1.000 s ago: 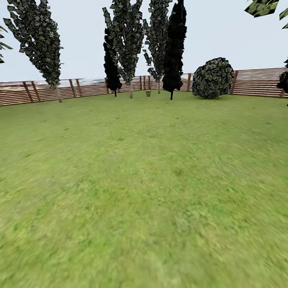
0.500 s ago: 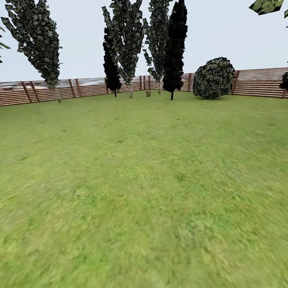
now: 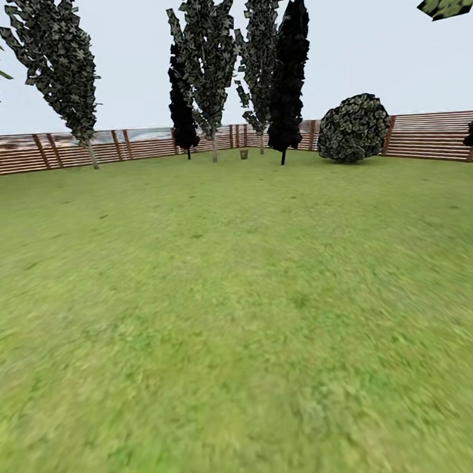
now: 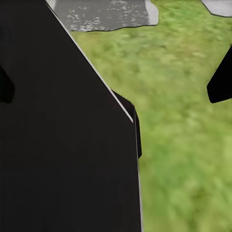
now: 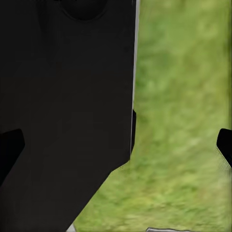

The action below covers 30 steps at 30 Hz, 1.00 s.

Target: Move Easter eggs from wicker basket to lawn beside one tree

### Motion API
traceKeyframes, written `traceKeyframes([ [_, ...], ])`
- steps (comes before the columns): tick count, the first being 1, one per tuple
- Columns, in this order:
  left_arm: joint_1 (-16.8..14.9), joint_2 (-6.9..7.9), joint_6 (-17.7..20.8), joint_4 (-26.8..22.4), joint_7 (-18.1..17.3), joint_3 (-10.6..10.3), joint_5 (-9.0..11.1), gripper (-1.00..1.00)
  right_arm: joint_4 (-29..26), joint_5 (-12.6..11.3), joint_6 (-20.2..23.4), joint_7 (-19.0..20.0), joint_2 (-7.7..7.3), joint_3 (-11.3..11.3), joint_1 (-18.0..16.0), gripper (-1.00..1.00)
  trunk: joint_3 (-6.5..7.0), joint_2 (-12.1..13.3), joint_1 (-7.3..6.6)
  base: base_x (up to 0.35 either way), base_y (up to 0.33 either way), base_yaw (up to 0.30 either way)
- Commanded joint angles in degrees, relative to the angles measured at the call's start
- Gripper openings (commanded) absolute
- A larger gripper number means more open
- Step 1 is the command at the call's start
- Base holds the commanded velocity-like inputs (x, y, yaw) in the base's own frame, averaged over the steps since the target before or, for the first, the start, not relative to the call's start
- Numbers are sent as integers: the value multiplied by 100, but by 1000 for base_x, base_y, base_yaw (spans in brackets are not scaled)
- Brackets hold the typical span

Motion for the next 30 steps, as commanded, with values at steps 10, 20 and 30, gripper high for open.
traceKeyframes([
  [10, 4, 0, -5, -10, 2, 1, -3, 100, 13, -22, -4, -1, 0, -28, -10, 100, -4, -2, 3, 330, 0, 0],
  [20, 4, 0, -5, -13, 2, 1, -3, 100, 12, -29, -4, -1, 0, -38, -11, 100, -4, -2, 3, 330, 0, 0],
  [30, 4, 0, -5, -13, 3, 1, -3, 100, 11, -29, -4, -1, 0, -19, -8, 100, -4, -2, 3, 331, 0, 0],
])
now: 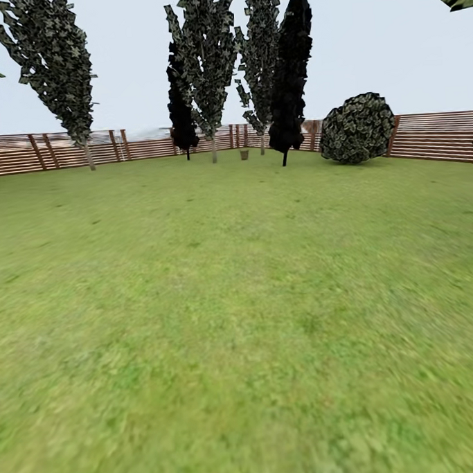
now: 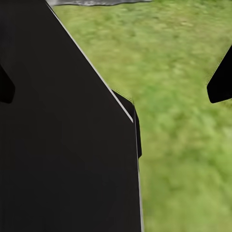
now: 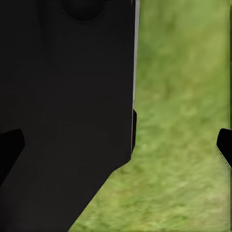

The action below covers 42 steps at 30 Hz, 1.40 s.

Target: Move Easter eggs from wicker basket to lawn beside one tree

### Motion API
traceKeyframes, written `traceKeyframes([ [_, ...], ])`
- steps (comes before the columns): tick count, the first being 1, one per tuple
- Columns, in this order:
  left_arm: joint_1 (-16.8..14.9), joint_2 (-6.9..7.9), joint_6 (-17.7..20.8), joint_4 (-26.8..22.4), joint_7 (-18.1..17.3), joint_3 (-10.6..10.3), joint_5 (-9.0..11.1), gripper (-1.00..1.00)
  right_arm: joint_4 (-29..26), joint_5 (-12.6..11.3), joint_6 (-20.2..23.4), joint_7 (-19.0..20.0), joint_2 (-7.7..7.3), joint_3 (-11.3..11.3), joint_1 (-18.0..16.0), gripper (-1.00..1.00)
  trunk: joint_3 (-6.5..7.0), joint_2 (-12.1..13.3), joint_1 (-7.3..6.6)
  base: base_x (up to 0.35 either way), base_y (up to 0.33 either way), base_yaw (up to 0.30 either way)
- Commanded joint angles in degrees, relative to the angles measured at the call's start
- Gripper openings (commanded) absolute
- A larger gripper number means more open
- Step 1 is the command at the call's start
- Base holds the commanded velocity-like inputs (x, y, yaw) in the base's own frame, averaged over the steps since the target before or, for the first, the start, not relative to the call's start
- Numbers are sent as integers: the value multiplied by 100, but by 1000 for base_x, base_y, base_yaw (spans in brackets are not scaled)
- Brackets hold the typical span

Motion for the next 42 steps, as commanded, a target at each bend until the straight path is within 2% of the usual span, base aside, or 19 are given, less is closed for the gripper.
traceKeyframes([
  [1, 4, 0, -2, -12, 1, 1, -3, 100, 16, -4, -4, -1, 0, -4, -7, 100, -4, -2, 3, 331, 0, 0],
  [42, 4, 0, -2, -10, 0, 1, -3, 100, 17, 37, -6, -1, 0, 20, -7, 100, 3, -2, 3, 331, 0, 40],
])
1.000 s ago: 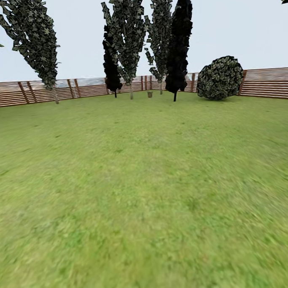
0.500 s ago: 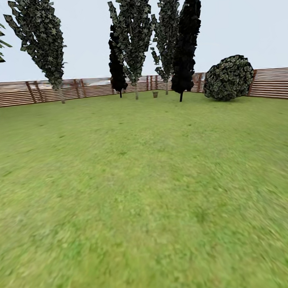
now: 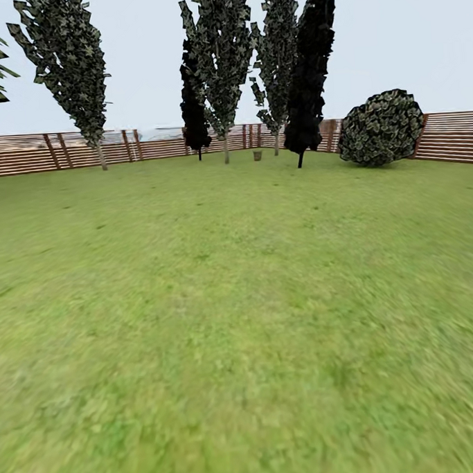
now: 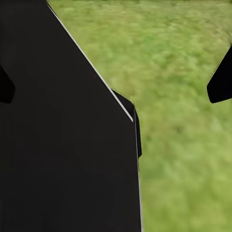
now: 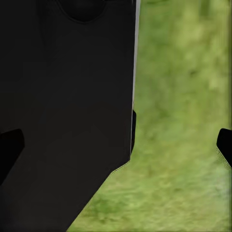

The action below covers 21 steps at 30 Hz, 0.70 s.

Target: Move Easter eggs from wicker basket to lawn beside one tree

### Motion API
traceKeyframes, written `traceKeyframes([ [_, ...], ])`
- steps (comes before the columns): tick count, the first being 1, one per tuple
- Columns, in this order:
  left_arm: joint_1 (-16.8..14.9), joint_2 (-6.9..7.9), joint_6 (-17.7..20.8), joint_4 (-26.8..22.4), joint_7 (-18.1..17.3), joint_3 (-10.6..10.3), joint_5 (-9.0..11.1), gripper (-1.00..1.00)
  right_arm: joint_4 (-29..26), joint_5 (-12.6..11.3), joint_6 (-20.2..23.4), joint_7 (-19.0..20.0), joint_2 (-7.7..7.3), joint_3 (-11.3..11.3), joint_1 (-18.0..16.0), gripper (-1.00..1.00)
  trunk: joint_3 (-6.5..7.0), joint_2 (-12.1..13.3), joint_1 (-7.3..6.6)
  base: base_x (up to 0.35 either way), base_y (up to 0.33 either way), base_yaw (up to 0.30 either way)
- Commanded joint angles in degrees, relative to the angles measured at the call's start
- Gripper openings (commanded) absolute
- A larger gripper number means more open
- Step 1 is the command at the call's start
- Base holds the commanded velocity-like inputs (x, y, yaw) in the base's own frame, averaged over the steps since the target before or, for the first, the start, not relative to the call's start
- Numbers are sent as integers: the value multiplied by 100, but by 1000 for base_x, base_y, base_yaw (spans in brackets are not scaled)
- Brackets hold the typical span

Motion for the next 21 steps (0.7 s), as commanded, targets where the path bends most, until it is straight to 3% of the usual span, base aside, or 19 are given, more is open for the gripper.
traceKeyframes([
  [1, 4, 0, -3, -12, 1, 1, -3, 100, 14, -1, -4, -1, 0, 2, -7, 100, -4, -2, 3, 330, 0, 0],
  [21, 4, 0, -3, -13, 2, 1, -3, 100, 13, -41, -3, -1, 0, -27, -10, 100, -4, -2, 3, 330, 0, 0],
])
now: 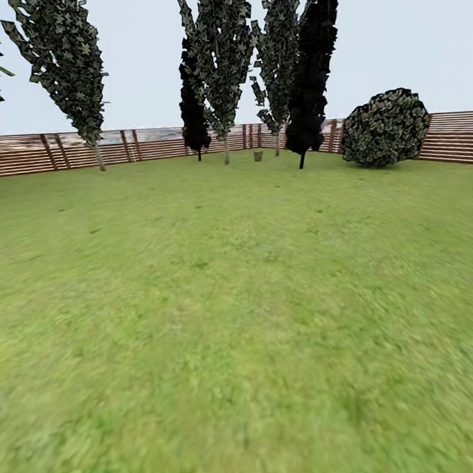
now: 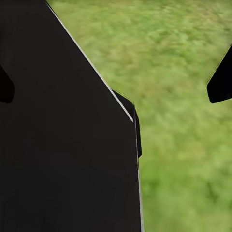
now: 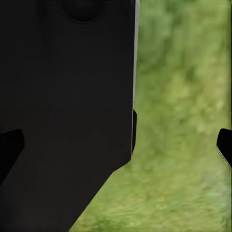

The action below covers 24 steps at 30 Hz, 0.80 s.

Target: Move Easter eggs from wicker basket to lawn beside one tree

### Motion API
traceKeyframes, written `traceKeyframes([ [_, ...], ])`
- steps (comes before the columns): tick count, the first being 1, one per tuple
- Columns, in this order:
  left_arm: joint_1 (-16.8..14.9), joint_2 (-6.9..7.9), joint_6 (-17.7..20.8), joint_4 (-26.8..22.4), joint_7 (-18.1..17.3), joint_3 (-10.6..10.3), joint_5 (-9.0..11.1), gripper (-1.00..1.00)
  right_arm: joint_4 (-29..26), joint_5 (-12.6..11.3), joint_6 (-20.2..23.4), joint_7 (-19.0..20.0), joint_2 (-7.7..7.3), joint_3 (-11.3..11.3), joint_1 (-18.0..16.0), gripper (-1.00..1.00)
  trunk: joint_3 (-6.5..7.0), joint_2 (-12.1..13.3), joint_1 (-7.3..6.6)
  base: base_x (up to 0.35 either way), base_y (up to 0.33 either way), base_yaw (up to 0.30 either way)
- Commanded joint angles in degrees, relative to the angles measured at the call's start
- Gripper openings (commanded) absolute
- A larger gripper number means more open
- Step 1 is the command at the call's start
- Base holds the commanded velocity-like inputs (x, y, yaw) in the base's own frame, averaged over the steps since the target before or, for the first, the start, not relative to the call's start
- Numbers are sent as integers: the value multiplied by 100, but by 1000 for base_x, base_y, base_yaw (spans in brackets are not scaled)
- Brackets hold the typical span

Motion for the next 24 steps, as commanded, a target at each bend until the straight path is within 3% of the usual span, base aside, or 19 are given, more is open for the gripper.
traceKeyframes([
  [1, 4, 0, -3, -12, -1, 1, -3, 100, 13, -6, -4, -4, 0, -7, -9, 100, -4, -2, 3, 331, 0, 0],
  [24, 4, 0, -3, -11, 1, 1, -3, 100, 11, -12, -4, 0, 0, -13, -4, 100, -4, -2, 3, 330, 0, 0],
])
